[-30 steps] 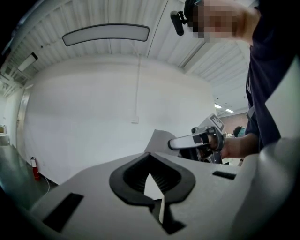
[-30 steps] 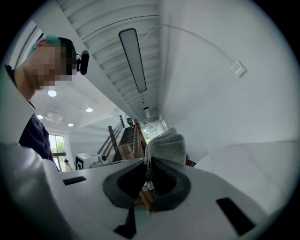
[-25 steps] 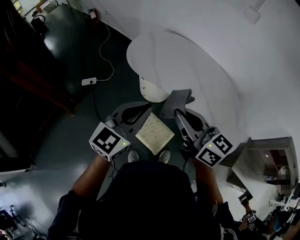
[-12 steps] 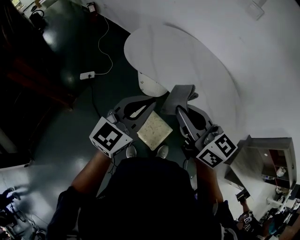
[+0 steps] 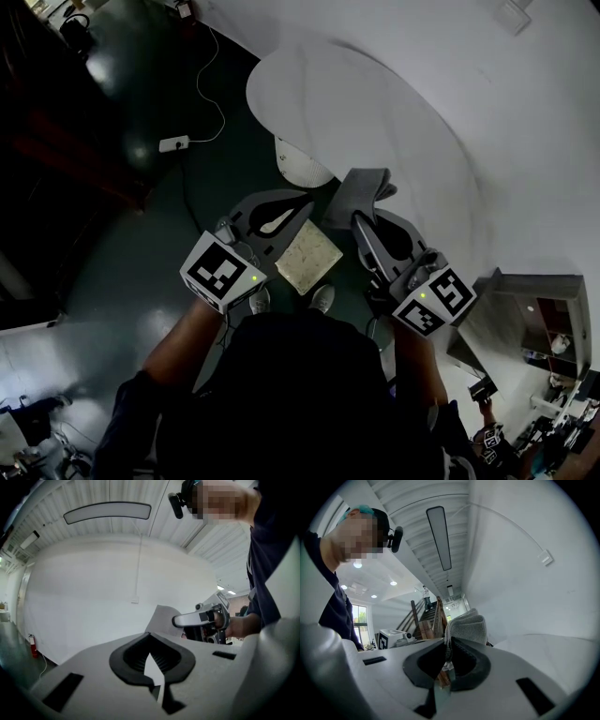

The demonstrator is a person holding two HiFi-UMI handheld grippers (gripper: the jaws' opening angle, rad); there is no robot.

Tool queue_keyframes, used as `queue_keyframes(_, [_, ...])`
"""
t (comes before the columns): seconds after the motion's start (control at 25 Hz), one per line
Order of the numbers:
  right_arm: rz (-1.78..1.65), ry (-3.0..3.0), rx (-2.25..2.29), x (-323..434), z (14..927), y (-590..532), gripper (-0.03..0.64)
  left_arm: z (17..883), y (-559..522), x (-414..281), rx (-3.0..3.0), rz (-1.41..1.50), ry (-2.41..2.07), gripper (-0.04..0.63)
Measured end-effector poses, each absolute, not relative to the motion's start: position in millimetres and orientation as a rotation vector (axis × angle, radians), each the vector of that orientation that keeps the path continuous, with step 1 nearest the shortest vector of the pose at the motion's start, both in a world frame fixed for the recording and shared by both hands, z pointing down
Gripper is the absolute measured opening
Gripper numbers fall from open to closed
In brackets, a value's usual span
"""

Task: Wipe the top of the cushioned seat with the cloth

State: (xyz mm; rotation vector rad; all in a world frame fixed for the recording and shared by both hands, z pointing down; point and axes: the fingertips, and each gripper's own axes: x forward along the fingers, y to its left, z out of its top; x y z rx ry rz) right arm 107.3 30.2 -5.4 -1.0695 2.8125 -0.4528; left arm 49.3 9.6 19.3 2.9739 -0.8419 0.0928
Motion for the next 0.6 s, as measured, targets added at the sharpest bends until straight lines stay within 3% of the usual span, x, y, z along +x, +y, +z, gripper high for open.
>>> queue_keyframes(0.6, [-0.501,2.833,-1.065,108.5,3.0,30.6,0.032,19.9,10.5,52.4,2.967,0.087,-0.836,0.008])
